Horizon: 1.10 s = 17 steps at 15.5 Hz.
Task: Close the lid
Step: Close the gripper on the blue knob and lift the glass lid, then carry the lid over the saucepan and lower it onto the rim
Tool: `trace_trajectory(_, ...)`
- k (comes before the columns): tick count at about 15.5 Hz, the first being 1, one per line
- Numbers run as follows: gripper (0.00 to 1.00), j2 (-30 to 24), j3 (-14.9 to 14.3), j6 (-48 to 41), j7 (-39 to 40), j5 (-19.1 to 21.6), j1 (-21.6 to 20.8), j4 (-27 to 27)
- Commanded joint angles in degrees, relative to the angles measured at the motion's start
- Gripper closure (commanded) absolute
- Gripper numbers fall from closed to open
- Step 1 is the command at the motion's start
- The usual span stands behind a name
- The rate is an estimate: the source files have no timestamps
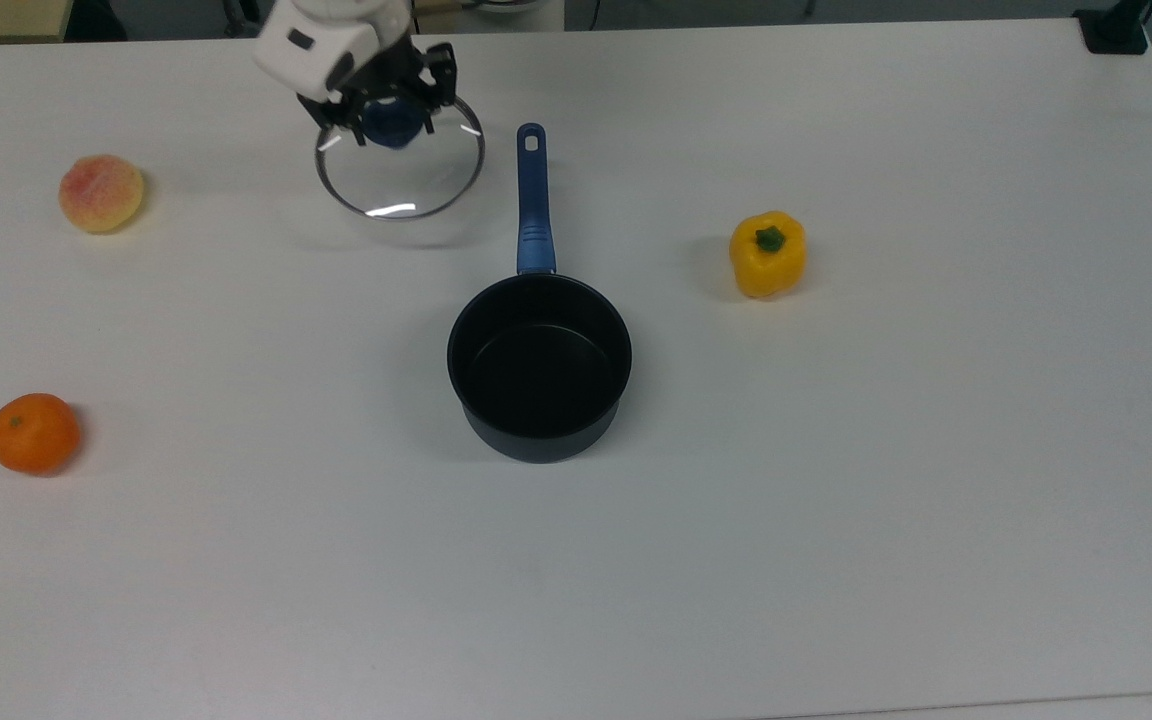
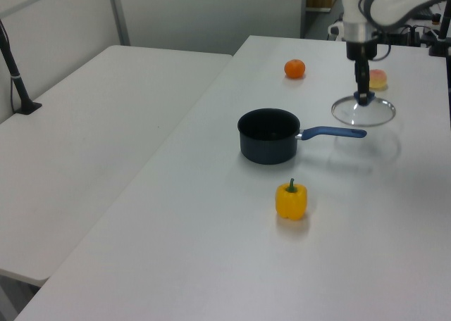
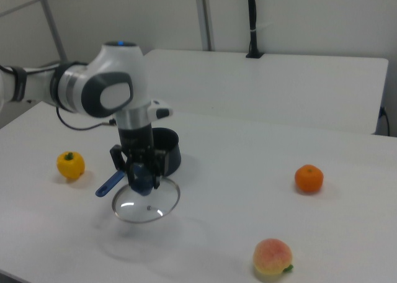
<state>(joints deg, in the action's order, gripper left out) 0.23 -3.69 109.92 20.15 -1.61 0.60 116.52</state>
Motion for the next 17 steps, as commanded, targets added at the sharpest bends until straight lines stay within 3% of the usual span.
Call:
trace_trajectory(1,0.90,0.1,-1.1,-7.0,-0.5,-0.1,-0.9,-9.0)
trace_trajectory(3,0.91,1.3,-1.0,-7.7,-3.9,0.0,-2.1,-12.3)
trace_trajectory(10,0.91,12.8,-0.9,-12.5,-17.3,0.0,-7.9,-29.8)
trace_trajectory(17,0.91,24.5,-1.0,-11.4,-29.3,-0.1,-11.2,-40.7)
